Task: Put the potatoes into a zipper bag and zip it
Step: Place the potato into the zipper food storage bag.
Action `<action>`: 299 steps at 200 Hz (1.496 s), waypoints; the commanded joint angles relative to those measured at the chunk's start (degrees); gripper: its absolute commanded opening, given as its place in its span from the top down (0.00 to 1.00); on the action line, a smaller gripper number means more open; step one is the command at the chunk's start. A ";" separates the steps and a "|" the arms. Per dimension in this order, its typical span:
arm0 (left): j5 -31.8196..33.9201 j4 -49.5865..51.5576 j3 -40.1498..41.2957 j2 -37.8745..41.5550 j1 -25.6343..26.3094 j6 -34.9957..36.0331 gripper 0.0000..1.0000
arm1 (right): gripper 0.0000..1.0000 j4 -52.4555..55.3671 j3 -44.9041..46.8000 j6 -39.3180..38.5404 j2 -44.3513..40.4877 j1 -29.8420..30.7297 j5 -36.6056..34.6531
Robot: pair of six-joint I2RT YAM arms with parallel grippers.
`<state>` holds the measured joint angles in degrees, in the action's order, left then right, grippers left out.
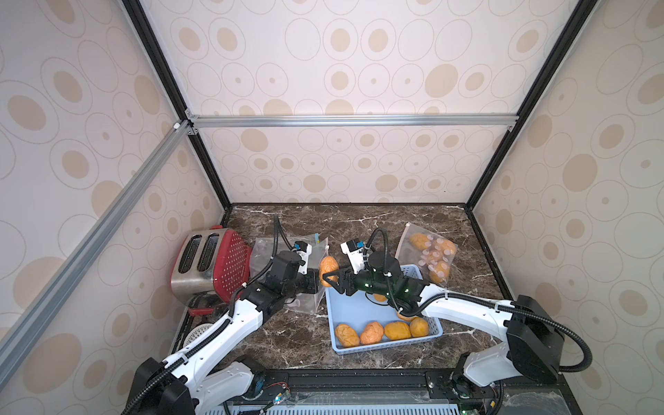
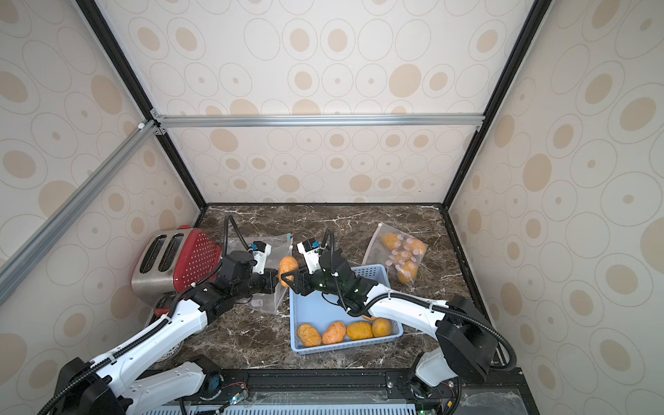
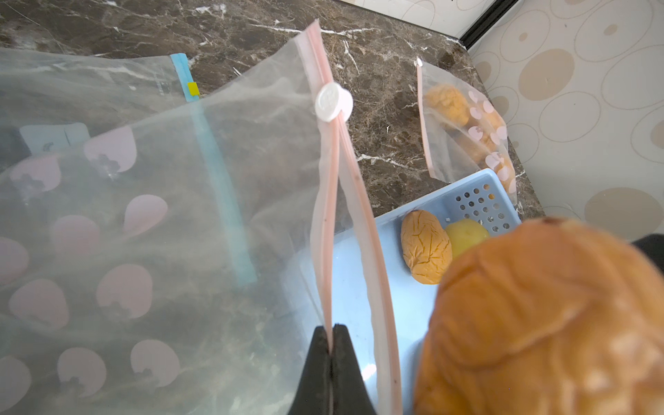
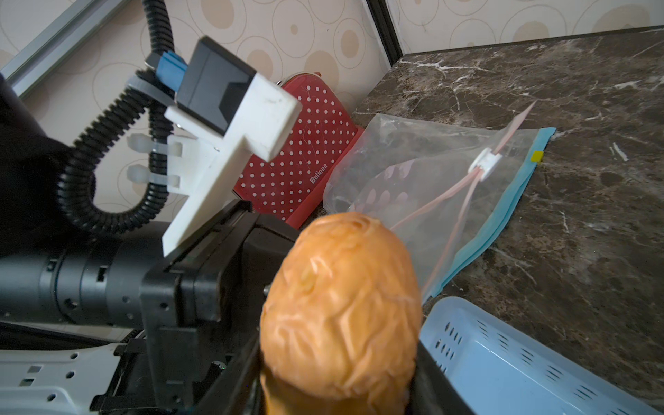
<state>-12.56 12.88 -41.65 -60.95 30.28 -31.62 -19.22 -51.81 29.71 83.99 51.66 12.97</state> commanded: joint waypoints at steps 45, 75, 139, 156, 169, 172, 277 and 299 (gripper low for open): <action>-0.85 -0.32 -2.64 2.30 0.28 -2.13 1.00 | 0.55 0.02 -0.83 -0.08 4.24 0.02 -2.51; -0.54 -0.31 -2.21 3.07 0.24 -2.87 1.00 | 0.55 0.98 -1.29 -0.14 5.61 0.02 -2.43; -0.82 -0.79 -1.79 3.70 0.31 -3.80 1.00 | 0.56 3.62 -3.33 0.51 8.35 0.05 -3.22; -1.05 -0.78 -1.68 3.78 0.30 -3.80 1.00 | 0.55 4.53 -4.07 0.74 9.02 0.05 -3.19; -1.11 -0.90 -1.73 3.82 0.30 -3.76 1.00 | 0.55 5.69 -5.02 0.93 9.51 0.02 -3.30; -1.18 -0.93 -1.69 3.80 0.30 -3.72 1.00 | 0.55 5.95 -5.17 0.93 9.62 -0.02 -3.37; -1.08 -0.87 -0.90 3.48 0.22 -4.24 1.00 | 0.39 13.33 -9.99 3.20 10.08 0.05 -1.55; -0.76 -0.59 -0.91 3.31 0.28 -4.16 1.00 | 0.33 13.16 -9.40 1.86 8.97 0.03 -1.29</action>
<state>-13.65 12.73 -41.65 -58.15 30.30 -34.96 -6.83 -60.20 32.62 93.91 51.66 10.87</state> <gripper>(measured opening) 0.047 0.648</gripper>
